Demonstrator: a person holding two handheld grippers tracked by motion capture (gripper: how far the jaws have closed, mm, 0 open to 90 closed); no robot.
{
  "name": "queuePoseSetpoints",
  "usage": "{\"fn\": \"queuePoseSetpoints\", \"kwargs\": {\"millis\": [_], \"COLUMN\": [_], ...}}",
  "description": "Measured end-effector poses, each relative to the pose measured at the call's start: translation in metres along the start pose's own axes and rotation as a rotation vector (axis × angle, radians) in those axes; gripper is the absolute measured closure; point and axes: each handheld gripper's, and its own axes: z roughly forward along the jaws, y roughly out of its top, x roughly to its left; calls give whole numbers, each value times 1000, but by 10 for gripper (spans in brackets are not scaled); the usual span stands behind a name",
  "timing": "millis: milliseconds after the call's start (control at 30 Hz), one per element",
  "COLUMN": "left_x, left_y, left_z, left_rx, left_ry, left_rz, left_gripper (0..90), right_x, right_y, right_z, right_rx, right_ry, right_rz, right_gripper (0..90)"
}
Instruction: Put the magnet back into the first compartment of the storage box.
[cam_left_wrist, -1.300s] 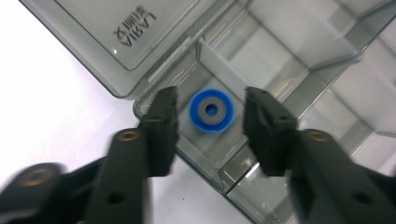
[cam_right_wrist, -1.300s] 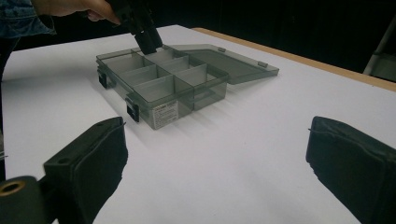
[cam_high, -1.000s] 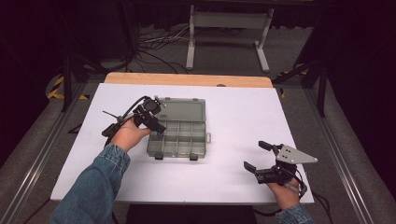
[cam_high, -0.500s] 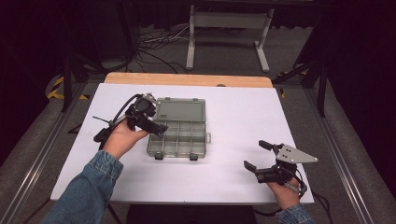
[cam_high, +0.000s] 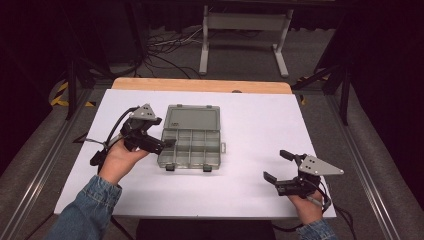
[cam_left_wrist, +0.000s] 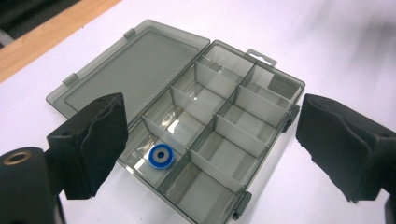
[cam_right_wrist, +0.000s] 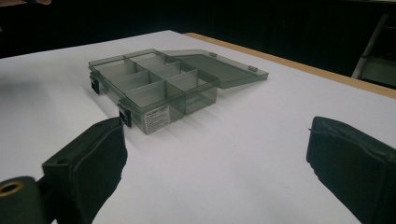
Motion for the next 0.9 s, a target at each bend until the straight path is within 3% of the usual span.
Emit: {"fn": "queuePoseSetpoints", "kwargs": {"millis": [33,367,400,600,633,900], "left_x": [0,-7,-7,-12,-12,-16], "left_y": [0,-33,-33,-54,-54,-81], "left_z": [0,-17,-17,-28,-28,-36], "left_rx": [0,-187,-187,-311,-311,-460], "left_ry": [0,-7,-7,-14,-14,-21], "left_rz": [0,5,5,-3,-3,-2], "left_gripper": [99,64,63,63,63,50], "right_x": [0,-1,-1,-1,-1,-1], "right_y": [0,0,0,0,0,0], "right_z": [0,-1,-1,-2,-1,-2], "right_rx": [0,-12,-12,-20,-21,-27], "right_ry": [0,-7,-7,-10,-12,-13], "right_rz": [0,-6,-6,-9,-11,-19], "right_gripper": [55,42,42,38,38,33]}}
